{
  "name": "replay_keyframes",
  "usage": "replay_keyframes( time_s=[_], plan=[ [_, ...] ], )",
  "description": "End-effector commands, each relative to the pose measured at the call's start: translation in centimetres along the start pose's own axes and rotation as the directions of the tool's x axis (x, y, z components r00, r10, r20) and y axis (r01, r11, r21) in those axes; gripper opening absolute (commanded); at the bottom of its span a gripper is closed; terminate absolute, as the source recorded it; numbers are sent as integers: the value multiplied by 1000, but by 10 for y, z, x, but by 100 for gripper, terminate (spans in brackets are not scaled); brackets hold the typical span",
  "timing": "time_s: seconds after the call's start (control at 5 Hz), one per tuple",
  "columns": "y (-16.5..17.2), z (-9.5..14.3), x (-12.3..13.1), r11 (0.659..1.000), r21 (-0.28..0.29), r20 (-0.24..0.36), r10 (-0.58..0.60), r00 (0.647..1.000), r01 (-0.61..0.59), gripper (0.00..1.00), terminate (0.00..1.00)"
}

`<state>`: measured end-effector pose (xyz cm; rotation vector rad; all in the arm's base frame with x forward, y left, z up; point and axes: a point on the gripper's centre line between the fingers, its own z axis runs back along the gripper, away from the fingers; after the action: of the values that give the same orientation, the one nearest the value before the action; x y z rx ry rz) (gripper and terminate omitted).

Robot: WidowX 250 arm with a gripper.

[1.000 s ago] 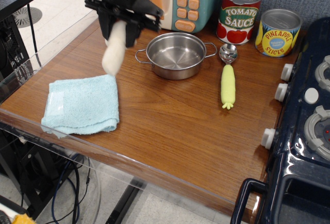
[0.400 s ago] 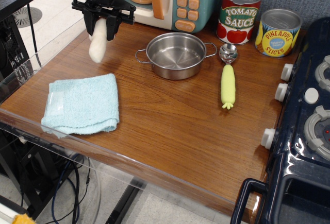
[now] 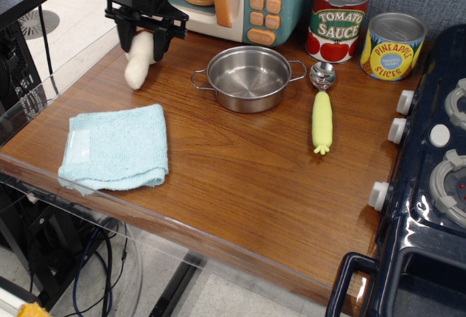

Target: Move the mushroom to the front of the microwave

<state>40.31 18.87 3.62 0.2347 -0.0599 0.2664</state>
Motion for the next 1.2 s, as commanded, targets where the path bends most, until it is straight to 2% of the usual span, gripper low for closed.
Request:
replay_keyframes(
  time_s=[0.0, 0.2, 0.6, 0.8, 1.0],
  plan=[
    [8, 42, -4, 1000, 13, 90, 12, 996, -13, 100, 0],
    [10, 54, -4, 1000, 5, 110, 23, 994, -24, 100, 0],
    [12, 103, -13, 996, -54, 189, 79, 979, -70, 100, 0],
    [8, 118, -24, 993, -47, 182, 117, 976, -110, 100, 0],
    [8, 118, -24, 993, -47, 182, 117, 976, -110, 100, 0]
  ],
)
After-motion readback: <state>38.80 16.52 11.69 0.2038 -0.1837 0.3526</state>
